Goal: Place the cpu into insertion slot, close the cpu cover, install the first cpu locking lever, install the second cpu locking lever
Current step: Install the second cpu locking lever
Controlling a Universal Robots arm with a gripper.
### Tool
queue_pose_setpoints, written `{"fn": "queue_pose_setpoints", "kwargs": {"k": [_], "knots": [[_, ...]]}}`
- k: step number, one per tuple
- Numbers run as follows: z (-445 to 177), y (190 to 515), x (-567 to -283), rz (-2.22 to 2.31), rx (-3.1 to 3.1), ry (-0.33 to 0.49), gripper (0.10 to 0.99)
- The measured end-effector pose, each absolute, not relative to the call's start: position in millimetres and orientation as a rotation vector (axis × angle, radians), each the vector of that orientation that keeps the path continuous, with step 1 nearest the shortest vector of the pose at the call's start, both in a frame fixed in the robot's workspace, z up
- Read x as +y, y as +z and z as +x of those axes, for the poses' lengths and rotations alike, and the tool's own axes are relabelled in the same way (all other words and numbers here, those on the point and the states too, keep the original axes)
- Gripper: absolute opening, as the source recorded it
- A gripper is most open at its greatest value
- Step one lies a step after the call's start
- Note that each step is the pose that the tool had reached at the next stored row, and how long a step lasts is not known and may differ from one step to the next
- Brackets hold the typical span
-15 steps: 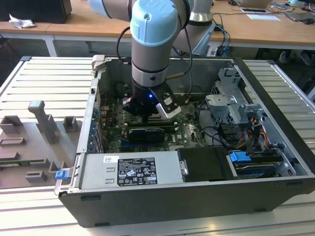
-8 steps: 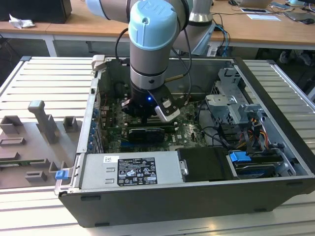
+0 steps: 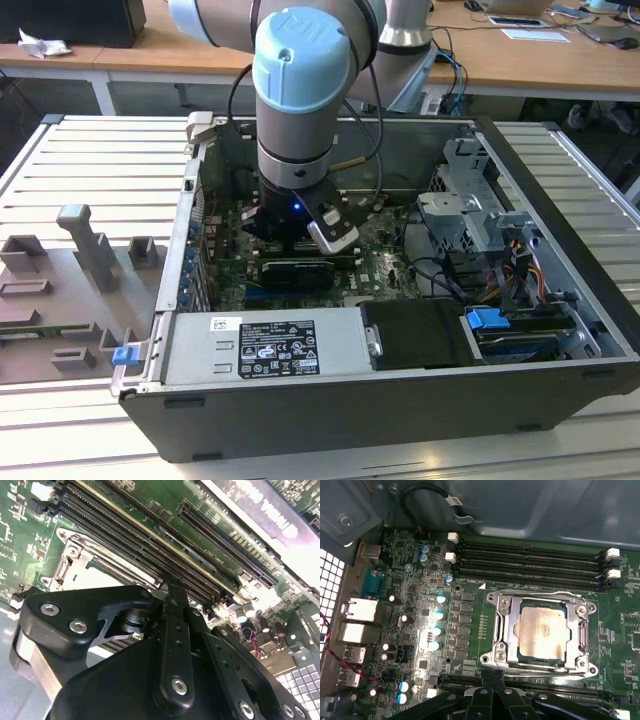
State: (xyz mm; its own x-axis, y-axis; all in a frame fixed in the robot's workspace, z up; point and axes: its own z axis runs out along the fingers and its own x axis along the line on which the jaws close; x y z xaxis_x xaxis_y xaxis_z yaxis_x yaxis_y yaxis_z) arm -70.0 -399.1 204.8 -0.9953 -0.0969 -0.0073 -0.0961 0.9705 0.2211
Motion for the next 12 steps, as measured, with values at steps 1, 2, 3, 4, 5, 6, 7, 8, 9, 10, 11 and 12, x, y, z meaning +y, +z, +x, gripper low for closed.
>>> {"fn": "queue_pose_setpoints", "kwargs": {"k": [1,2,3,4,5,6,7,8,9,10,11,12], "knots": [[-70.0,203.8,-399.1,0.153,-3.114,-0.36,0.106],[-70.0,203.2,-399.1,0.153,-3.114,-0.365,0.106],[-70.0,202.5,-399.1,0.152,-3.113,-0.368,0.106],[-70.0,201.6,-399.1,0.153,-3.113,-0.373,0.106],[-70.2,201.2,-399.1,0.153,-3.113,-0.377,0.106],[-70.3,200.8,-399.1,0.153,-3.112,-0.381,0.106],[-70.4,200.5,-399.1,0.153,-3.112,-0.384,0.106],[-70.7,200.0,-399.1,0.153,-3.111,-0.388,0.106],[-71.0,199.8,-399.2,0.153,-3.111,-0.392,0.106],[-71.4,199.4,-399.1,0.152,-3.111,-0.396,0.106],[-71.8,199.0,-399.1,0.153,-3.11,-0.401,0.106],[-72.5,198.5,-399.0,0.152,-3.11,-0.407,0.106]]}}
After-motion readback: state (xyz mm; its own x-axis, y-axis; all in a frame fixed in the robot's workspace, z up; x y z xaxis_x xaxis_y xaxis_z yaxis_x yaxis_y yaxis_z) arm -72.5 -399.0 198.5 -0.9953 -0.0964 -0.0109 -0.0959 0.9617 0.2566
